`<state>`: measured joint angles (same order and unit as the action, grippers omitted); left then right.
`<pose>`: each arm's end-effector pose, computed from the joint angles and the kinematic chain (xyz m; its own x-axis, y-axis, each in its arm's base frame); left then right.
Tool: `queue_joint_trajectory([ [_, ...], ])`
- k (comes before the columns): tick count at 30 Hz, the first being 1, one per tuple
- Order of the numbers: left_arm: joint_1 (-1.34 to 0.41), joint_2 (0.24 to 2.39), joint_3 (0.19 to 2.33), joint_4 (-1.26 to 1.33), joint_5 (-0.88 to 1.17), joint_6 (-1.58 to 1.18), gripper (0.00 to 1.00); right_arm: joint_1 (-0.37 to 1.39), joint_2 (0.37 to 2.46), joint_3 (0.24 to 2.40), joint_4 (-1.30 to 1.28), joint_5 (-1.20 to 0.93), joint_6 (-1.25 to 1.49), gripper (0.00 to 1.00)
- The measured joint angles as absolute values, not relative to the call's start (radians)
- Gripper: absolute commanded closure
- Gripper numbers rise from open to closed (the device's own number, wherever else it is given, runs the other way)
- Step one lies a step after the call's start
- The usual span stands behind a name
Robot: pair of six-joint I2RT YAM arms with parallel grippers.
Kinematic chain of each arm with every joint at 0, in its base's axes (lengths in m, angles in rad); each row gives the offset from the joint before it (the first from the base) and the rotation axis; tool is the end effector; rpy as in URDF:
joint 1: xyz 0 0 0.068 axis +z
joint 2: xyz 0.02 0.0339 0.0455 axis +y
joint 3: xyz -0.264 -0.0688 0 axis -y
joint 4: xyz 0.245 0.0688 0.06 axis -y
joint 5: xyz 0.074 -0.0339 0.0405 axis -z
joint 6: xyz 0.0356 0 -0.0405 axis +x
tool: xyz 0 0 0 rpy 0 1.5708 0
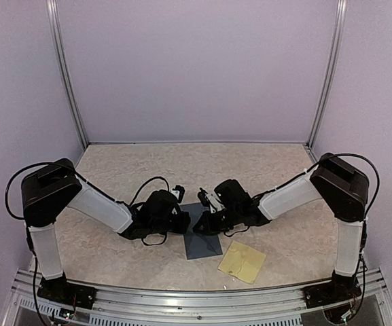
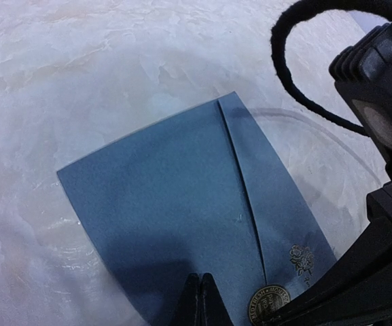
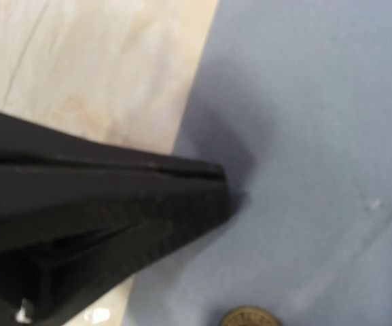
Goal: Place the letter into the envelope and seal it
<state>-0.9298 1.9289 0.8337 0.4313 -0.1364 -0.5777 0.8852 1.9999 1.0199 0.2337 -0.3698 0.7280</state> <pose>0.2216 -0.2889 0.1031 -0.7073 0.0433 -0.7055 0.4103 0.8379 -0.3599 0.2400 0.3138 0.1107 -0.9129 -0.1362 -0.3848 -0.3782 0.6370 0.6717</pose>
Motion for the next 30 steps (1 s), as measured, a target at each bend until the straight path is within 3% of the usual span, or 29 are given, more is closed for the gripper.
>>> queue_joint_trajectory([
  [30, -0.93, 1.913, 0.814, 0.428, -0.159, -0.579, 1.0, 0.794, 1.945, 0.854, 0.4, -0.385, 0.924, 0.97],
])
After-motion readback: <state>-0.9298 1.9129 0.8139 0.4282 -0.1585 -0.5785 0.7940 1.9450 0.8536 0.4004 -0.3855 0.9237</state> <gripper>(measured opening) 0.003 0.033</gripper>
